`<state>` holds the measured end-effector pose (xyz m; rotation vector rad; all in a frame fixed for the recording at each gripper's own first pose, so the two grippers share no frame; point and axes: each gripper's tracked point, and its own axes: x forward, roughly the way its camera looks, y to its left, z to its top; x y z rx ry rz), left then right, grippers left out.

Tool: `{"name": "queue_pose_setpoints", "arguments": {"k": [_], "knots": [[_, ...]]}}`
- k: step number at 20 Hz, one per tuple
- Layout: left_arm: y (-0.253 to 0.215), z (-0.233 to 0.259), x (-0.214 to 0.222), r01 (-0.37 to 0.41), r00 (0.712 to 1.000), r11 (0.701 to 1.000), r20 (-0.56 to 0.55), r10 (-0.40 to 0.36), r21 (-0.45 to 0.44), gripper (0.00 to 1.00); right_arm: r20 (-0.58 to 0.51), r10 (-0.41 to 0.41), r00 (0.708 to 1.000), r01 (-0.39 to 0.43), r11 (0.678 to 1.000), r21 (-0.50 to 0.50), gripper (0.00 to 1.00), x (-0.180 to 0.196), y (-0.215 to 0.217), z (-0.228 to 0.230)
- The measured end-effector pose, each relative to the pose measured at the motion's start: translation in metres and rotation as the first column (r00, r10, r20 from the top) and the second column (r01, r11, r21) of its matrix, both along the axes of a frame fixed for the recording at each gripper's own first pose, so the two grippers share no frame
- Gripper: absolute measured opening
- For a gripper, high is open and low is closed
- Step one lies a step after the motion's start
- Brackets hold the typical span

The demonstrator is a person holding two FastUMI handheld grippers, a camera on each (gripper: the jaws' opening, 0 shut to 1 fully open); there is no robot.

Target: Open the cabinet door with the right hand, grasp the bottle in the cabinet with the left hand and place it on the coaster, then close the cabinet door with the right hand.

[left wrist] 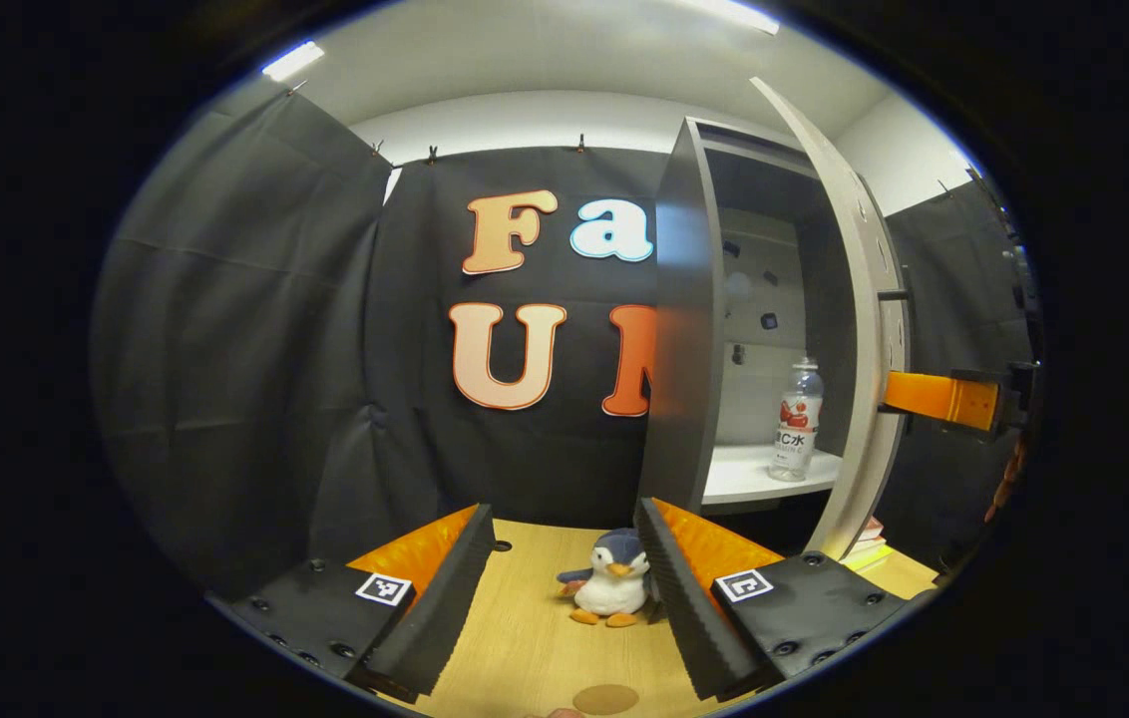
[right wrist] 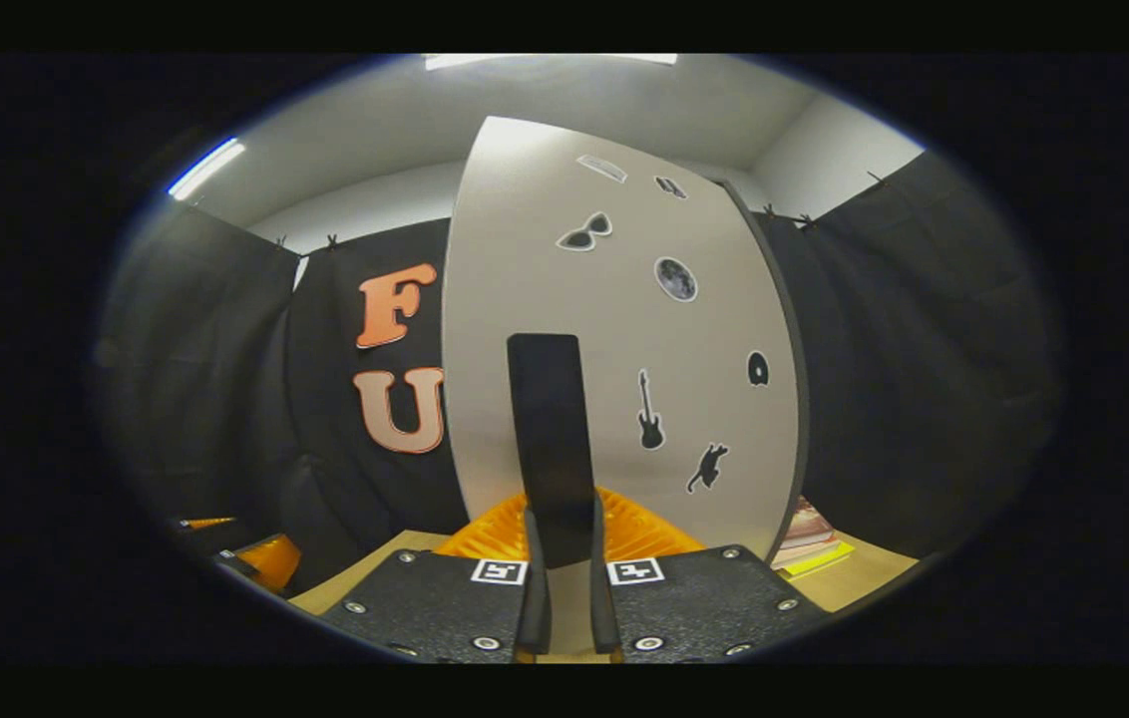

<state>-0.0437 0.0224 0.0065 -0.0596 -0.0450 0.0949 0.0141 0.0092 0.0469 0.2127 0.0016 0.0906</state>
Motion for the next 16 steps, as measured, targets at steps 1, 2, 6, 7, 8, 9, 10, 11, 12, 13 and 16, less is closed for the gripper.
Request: {"name": "queue_pose_setpoints", "arguments": {"k": [1, 2, 6, 7, 8, 9, 10, 11, 12, 13, 16], "knots": [[-0.004, 0.000, -0.002, -0.002, 1.000, 1.000, 0.001, 0.002, 0.000, 0.96, -0.001, 0.002, 1.000, -0.002, 1.000, -0.008, 0.17, -0.001, -0.003, 0.001], [-0.009, 0.000, -0.005, -0.001, 1.000, 1.000, 0.001, 0.001, 0.000, 0.95, -0.007, 0.005, 1.000, -0.005, 1.000, -0.007, 0.13, -0.005, -0.009, 0.000], [-0.035, 0.002, -0.004, 0.020, 1.000, 1.000, 0.003, -0.020, -0.014, 0.95, -0.020, 0.008, 1.000, -0.007, 1.000, 0.008, 0.14, -0.024, -0.034, 0.001], [-0.044, 0.002, -0.004, 0.030, 1.000, 0.999, 0.004, -0.030, -0.017, 0.95, -0.026, 0.001, 1.000, -0.001, 1.000, 0.005, 0.13, -0.029, -0.041, 0.000], [-0.052, 0.003, -0.005, 0.044, 0.999, 0.999, 0.007, -0.043, -0.019, 0.95, -0.029, -0.004, 1.000, 0.004, 1.000, 0.010, 0.14, -0.033, -0.046, -0.001], [-0.060, 0.005, -0.003, 0.058, 0.998, 0.998, 0.007, -0.058, -0.018, 0.95, -0.037, -0.001, 0.999, 0.002, 1.000, 0.015, 0.16, -0.036, -0.052, -0.001], [-0.067, 0.007, -0.002, 0.070, 0.998, 0.997, 0.009, -0.070, -0.015, 0.95, -0.040, 0.000, 0.999, 0.001, 1.000, 0.019, 0.16, -0.041, -0.058, -0.001], [-0.076, 0.010, -0.003, 0.082, 0.997, 0.997, 0.013, -0.082, -0.012, 0.95, -0.043, -0.001, 0.999, 0.002, 1.000, 0.025, 0.14, -0.044, -0.063, -0.002], [-0.084, 0.012, -0.002, 0.095, 0.995, 0.995, 0.018, -0.095, -0.008, 0.95, -0.044, -0.008, 0.999, 0.009, 1.000, 0.026, 0.14, -0.047, -0.072, -0.003], [-0.092, 0.014, -0.001, 0.109, 0.994, 0.994, 0.024, -0.109, -0.004, 0.95, -0.044, -0.016, 0.999, 0.017, 1.000, 0.025, 0.12, -0.050, -0.079, -0.004], [-0.115, 0.019, -0.001, 0.148, 0.988, 0.989, 0.032, -0.148, 0.012, 0.95, -0.044, -0.049, 0.998, 0.050, 0.999, 0.018, 0.09, -0.063, -0.106, -0.009]]}}
